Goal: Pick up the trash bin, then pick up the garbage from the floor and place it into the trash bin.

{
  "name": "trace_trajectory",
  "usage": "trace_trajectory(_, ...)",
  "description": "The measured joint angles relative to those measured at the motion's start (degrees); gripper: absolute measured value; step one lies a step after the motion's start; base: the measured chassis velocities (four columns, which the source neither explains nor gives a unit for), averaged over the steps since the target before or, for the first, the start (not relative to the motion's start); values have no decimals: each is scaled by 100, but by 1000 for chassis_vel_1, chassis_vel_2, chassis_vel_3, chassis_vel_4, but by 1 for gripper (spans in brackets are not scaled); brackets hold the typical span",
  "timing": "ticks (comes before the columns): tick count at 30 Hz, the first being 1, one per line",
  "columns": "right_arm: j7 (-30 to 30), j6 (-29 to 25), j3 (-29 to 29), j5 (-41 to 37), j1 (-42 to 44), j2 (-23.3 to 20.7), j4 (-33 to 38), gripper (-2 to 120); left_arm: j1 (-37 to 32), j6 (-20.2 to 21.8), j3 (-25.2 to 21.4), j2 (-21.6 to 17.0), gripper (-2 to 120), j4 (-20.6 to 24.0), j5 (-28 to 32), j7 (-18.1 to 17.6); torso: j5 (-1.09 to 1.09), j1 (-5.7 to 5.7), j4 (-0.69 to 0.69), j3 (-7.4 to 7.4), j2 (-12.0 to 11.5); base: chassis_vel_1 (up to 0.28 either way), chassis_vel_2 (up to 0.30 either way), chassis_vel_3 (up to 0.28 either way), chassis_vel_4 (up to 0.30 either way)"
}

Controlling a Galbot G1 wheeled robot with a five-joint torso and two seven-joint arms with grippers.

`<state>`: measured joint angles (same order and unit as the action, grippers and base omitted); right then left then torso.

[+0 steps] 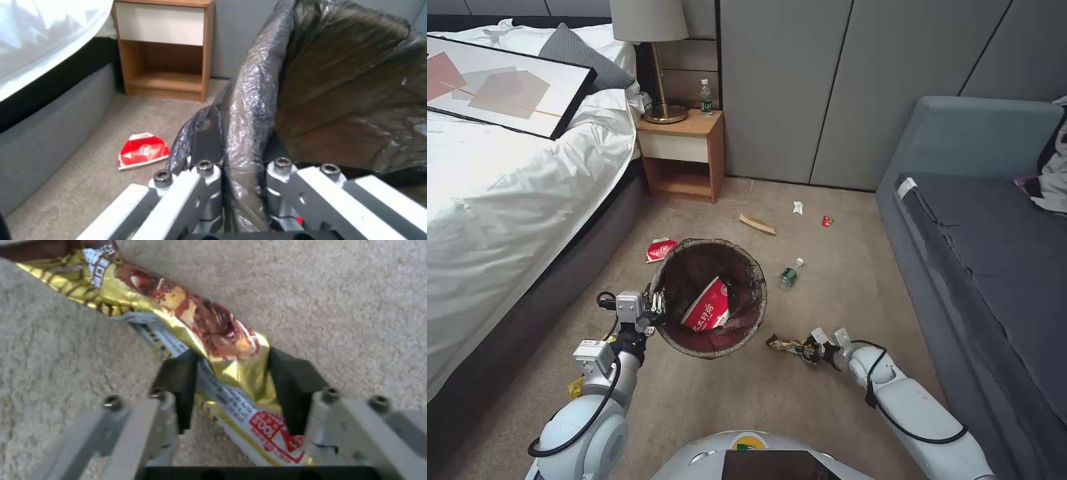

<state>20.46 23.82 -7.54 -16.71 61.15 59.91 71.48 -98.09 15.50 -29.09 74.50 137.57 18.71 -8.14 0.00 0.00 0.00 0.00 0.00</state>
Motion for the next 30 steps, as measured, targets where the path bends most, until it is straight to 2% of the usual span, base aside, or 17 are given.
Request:
trace_trajectory(2, -16, -11, 0, 13, 7, -4, 11, 30, -2, -1, 0, 4, 7, 0, -1, 0, 0, 0, 0, 0, 0, 0, 0, 0, 0)
trace_trajectory(5, -96, -42, -23, 34, 75, -37, 137, 17, -4, -2, 5, 18, 7, 0, -11, -1, 1, 0, 0, 0, 0, 0, 0, 0, 0)
trace_trajectory(6, -96, -42, -23, 34, 75, -37, 137, 17, -4, -2, 5, 18, 7, 0, -11, -1, 1, 0, 0, 0, 0, 0, 0, 0, 0)
trace_trajectory(9, -220, -57, -136, 16, 275, -115, 460, 2, -5, -3, 26, 31, 7, 2, -30, -2, 0, 0, 0, 0, 0, 0, 0, 0, 0)
trace_trajectory(14, -291, -184, -362, -24, 609, -201, 896, 0, -13, -3, 27, 25, 7, 35, -34, -5, 0, 0, 0, 0, 0, 0, 0, 0, 0)
trace_trajectory(21, -360, -937, -971, -320, 1469, -528, 2054, 0, -54, 58, -19, -15, 7, 107, -21, -61, 1, 0, -1, 0, 0, 0, 0, 0, 0)
trace_trajectory(23, -366, -967, -1126, -388, 1588, -572, 2271, 0, -56, 71, -25, -24, 7, 111, -15, -66, 2, 0, 1, 0, 0, 0, 0, 0, 0)
trace_trajectory(26, -384, -976, -1774, -661, 2022, -635, 3083, 0, -50, 106, -27, -42, 7, 111, -1, -80, 0, -1, -1, 0, 0, 0, 0, 0, 0)
trace_trajectory(27, -384, -976, -1774, -661, 2022, -635, 3083, 0, -50, 106, -27, -42, 7, 111, -1, -80, 0, -1, -1, 0, 0, 0, 0, 0, 0)
trace_trajectory(30, -442, -870, -2239, -924, 2353, -657, 3823, 0, -34, 167, -19, -50, 7, 108, 42, -121, -1, -1, 0, 0, 0, 0, 0, 0, 0)
